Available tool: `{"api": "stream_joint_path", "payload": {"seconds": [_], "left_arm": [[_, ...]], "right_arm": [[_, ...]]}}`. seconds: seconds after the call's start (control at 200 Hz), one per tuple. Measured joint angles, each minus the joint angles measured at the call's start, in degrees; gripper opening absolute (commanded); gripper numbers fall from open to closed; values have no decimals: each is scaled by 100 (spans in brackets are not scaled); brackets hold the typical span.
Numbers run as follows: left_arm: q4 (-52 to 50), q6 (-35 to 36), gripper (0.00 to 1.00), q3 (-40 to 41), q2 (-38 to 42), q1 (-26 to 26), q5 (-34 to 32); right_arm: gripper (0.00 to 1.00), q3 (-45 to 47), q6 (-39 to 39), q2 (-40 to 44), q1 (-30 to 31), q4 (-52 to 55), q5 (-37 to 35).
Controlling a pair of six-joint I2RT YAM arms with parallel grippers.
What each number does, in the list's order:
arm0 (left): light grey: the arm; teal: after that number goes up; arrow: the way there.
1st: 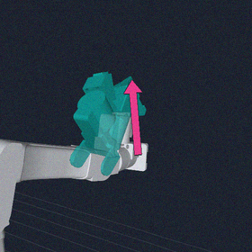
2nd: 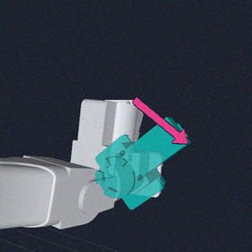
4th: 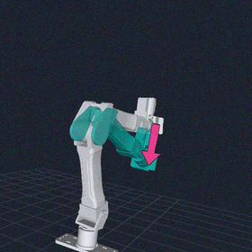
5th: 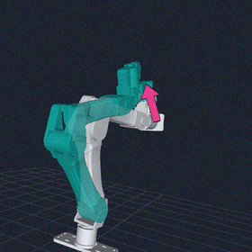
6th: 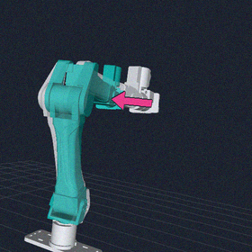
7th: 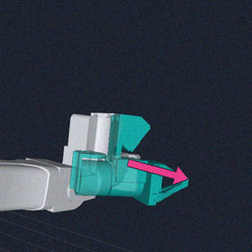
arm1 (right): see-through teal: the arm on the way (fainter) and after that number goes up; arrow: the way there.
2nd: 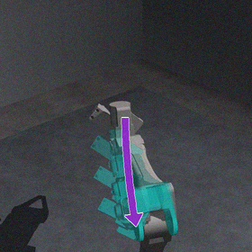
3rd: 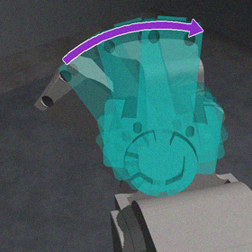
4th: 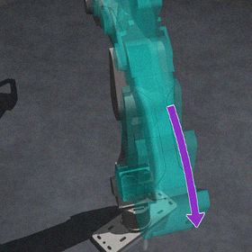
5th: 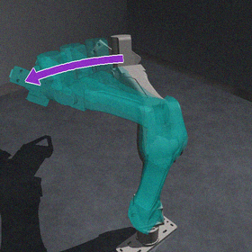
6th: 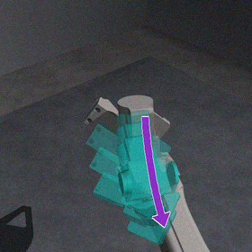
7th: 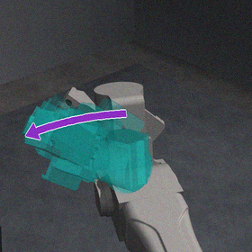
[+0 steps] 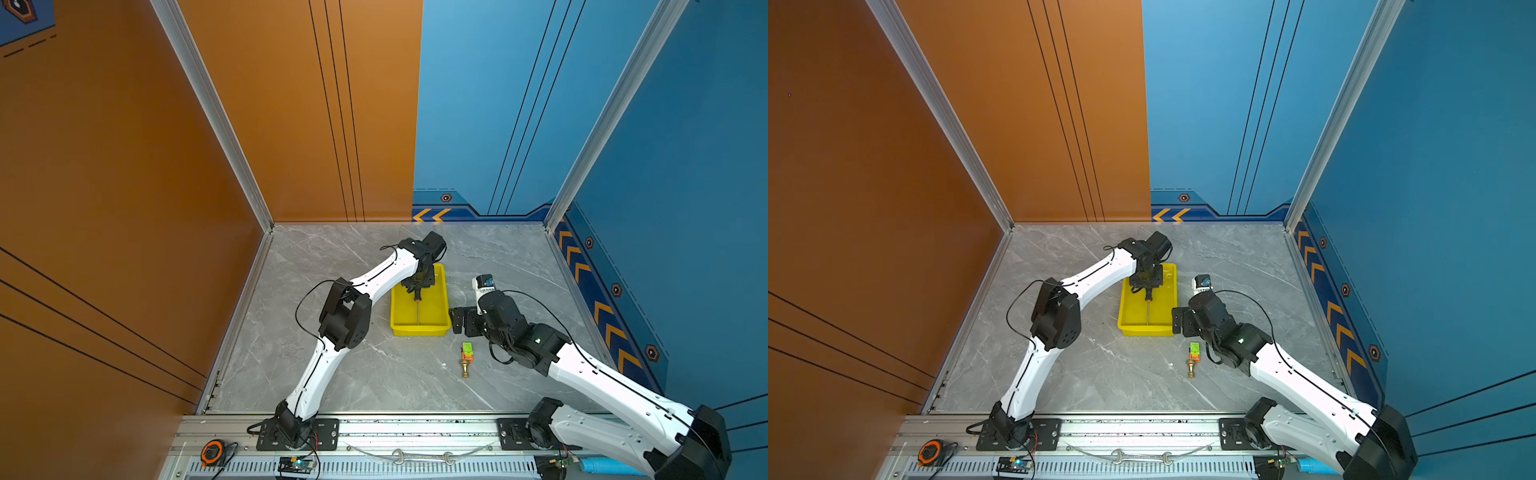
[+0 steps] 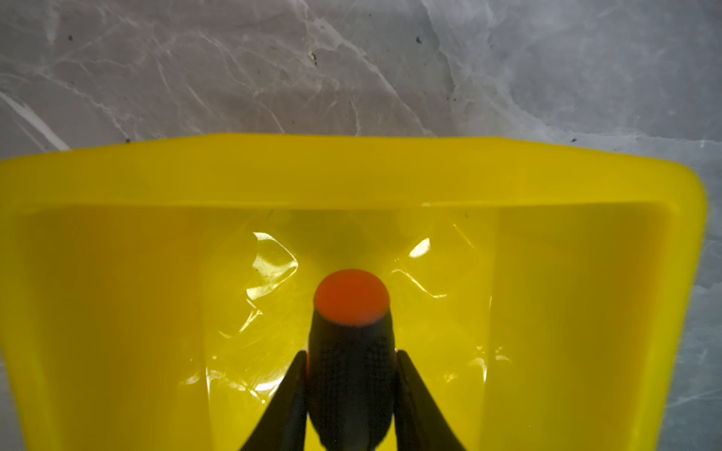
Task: Put the screwdriver in the bin
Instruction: Place the screwdriver in the bin.
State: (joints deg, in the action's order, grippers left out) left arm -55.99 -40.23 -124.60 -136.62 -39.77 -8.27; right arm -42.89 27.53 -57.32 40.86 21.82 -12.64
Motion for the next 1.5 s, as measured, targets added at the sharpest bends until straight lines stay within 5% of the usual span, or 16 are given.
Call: {"api": "stream_joint_path", "payload": {"seconds": [0.626, 1.196, 1.427, 1.502], "left_arm": [[50, -83, 13, -4, -313, -2, 0], [70, 0, 66, -4, -323, -7, 0], [83, 179, 100, 107, -52, -26, 181], [83, 319, 98, 337, 391, -63, 262]], "right_arm": [[100, 140, -4, 208, -42, 0, -63], [100, 142, -24, 240, -229, 0, -111], [100, 116, 20, 142, -247, 11, -155], [100, 44, 101, 33, -317, 57, -166]]}}
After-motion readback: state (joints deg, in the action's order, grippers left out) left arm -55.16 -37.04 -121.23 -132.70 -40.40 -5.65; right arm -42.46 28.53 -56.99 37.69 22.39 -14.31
